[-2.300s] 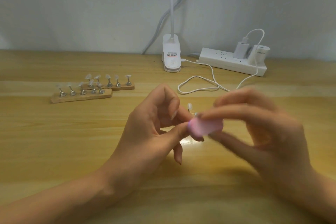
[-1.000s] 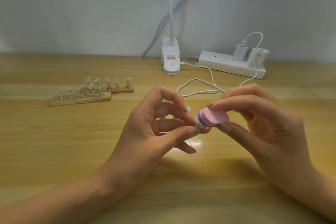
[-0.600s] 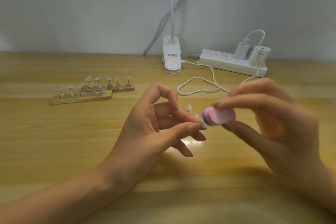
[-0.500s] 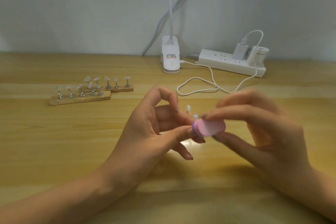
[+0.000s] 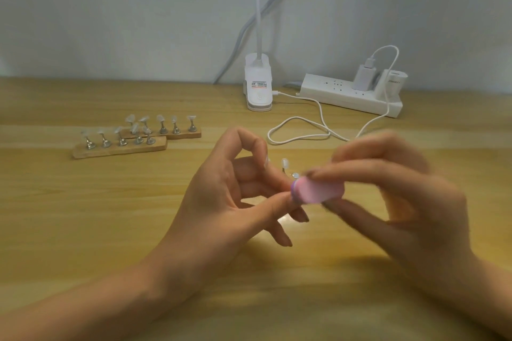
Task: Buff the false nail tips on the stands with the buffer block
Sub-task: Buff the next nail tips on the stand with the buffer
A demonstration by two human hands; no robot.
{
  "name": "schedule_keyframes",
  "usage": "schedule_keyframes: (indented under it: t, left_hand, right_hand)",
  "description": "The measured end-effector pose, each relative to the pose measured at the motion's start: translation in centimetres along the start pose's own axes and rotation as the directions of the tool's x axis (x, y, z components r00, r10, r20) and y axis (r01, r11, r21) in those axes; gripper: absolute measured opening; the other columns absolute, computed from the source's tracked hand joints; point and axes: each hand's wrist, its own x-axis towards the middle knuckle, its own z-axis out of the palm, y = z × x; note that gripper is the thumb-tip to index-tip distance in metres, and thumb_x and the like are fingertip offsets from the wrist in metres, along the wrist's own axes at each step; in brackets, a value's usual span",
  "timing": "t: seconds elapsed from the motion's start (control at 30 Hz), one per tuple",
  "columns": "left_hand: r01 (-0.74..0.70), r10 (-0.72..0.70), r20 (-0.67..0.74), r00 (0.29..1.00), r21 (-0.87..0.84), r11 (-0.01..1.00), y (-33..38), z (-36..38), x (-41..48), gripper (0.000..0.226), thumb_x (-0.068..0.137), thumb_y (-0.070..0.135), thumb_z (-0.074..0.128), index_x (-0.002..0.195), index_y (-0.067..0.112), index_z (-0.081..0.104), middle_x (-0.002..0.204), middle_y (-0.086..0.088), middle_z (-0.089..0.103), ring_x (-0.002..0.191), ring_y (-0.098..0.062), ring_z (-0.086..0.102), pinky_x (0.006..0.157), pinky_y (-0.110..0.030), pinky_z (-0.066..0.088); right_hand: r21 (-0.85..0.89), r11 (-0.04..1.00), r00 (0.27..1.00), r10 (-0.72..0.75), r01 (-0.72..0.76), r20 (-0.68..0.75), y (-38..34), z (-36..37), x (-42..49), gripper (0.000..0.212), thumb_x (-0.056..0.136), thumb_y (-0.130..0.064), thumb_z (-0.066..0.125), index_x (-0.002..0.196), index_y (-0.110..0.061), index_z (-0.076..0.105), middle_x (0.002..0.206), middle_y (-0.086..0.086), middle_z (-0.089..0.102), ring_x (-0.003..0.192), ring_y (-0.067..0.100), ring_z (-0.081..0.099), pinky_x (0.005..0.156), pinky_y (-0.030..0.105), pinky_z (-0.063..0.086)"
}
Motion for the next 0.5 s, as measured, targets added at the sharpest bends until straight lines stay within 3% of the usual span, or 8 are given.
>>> schedule_keyframes:
  t: [0.1, 0.2, 0.33, 0.5]
  left_hand:
    - [-0.007, 0.007, -0.012, 1.000, 0.021, 1.000, -0.09, -0.14, -0.07, 0.039, 0.077, 0.008, 0.080, 0.084, 0.024, 0.046, 0.078, -0.011, 0.072, 0.069, -0.022, 0.072, 0.048, -0.031, 0.055]
    - [-0.020, 0.020, 0.007, 1.000, 0.000, 1.000, 0.00, -0.06, -0.05, 0.038, 0.077, 0.008, 0.078, 0.084, 0.026, 0.045, 0.077, -0.012, 0.071, 0.066, -0.026, 0.071, 0.044, -0.028, 0.051]
    - [-0.024, 0.024, 0.010, 1.000, 0.012, 1.000, -0.04, 0.08, -0.25, 0.037, 0.075, 0.008, 0.076, 0.083, 0.027, 0.045, 0.077, -0.012, 0.071, 0.066, -0.023, 0.070, 0.042, -0.026, 0.049]
    - [-0.052, 0.052, 0.017, 0.999, 0.004, 0.999, 0.09, 0.20, -0.46, 0.039, 0.078, 0.006, 0.075, 0.083, 0.027, 0.042, 0.074, -0.010, 0.069, 0.063, -0.026, 0.070, 0.040, -0.025, 0.047]
  right_hand:
    - [-0.015, 0.998, 0.995, -0.064, 0.065, 0.070, -0.35, 0.32, -0.50, 0.020, 0.088, -0.020, 0.069, 0.108, -0.021, 0.069, 0.104, -0.001, 0.062, 0.096, 0.006, 0.064, 0.088, 0.019, 0.049]
    - [-0.019, 0.999, 0.999, -0.028, 0.028, -0.019, -0.01, -0.28, 0.12, 0.022, 0.087, -0.018, 0.070, 0.109, -0.021, 0.066, 0.103, 0.002, 0.061, 0.095, 0.009, 0.063, 0.084, 0.025, 0.051]
    - [-0.007, 0.998, 0.998, -0.060, 0.060, 0.036, -0.41, 0.33, -0.34, 0.019, 0.089, -0.021, 0.070, 0.108, -0.022, 0.068, 0.102, -0.002, 0.061, 0.094, 0.008, 0.066, 0.085, 0.019, 0.049]
    - [0.044, 0.999, 1.000, -0.007, 0.008, -0.020, -0.26, -0.08, -0.03, 0.022, 0.087, -0.018, 0.072, 0.108, -0.021, 0.068, 0.101, 0.000, 0.061, 0.095, 0.013, 0.066, 0.082, 0.028, 0.051]
